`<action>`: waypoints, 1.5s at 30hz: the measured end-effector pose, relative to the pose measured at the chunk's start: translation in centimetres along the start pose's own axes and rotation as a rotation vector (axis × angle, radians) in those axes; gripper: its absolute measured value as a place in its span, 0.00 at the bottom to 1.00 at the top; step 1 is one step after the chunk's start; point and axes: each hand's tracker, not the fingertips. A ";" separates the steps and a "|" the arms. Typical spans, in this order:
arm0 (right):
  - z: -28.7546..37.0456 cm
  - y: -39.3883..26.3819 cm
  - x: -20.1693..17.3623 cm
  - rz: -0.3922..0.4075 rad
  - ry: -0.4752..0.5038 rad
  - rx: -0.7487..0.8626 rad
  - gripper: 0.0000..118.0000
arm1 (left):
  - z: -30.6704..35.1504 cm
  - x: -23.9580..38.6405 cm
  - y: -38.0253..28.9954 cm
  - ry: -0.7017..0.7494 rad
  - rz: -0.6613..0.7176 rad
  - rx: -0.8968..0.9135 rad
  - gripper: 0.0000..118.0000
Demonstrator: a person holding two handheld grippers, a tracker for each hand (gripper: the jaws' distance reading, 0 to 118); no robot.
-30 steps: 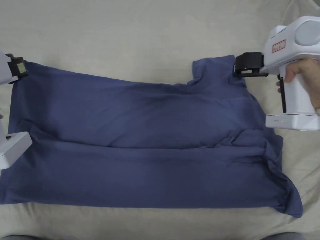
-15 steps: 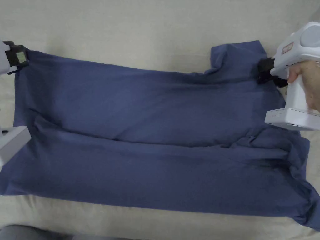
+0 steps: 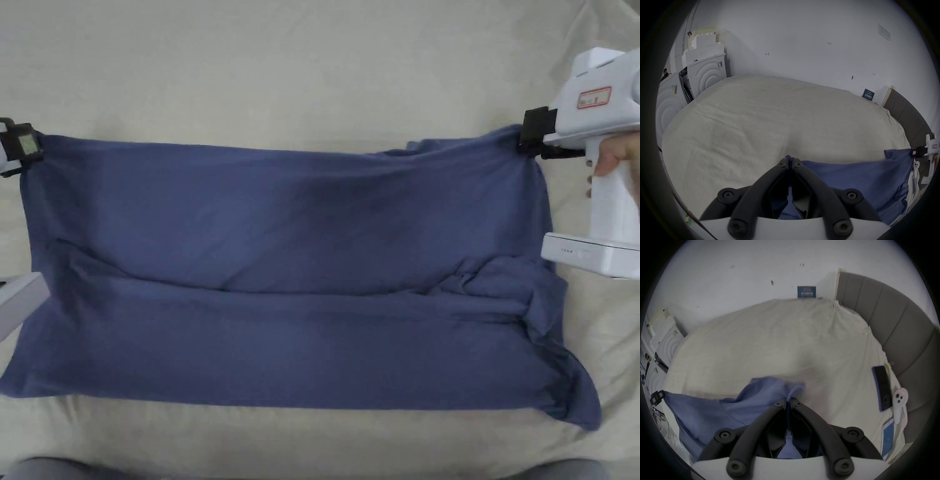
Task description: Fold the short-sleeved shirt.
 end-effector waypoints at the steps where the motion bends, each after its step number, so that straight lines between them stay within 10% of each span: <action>1: 1.3 -0.4 0.1 0.003 0.002 0.015 0.02 | 0.6 -0.2 -0.1 0.001 -0.001 0.004 0.00; 13: 12.1 -11.5 1.7 0.017 0.016 0.072 0.02 | 7.2 -3.4 -5.4 -0.036 -0.015 0.019 0.00; 28: 7.5 -25.2 3.6 -0.129 -0.029 -0.164 0.02 | 5.4 -6.3 -18.1 0.053 -0.013 -0.228 0.01; 33: 8.1 -25.2 4.0 -0.149 -0.032 -0.162 0.12 | 5.5 -7.1 -17.9 0.080 0.023 -0.248 0.25; 35: 9.4 -24.2 4.4 -0.134 -0.072 -0.150 0.59 | 6.1 -7.8 -16.7 0.109 0.042 -0.252 0.57; 37: 11.9 -22.9 4.7 -0.112 -0.103 -0.045 0.84 | 7.7 -8.3 -15.1 0.123 0.090 -0.183 0.82; 45: 20.5 -17.8 1.6 -0.032 -0.126 0.479 0.91 | 13.9 -3.8 -9.5 0.024 0.043 0.188 0.96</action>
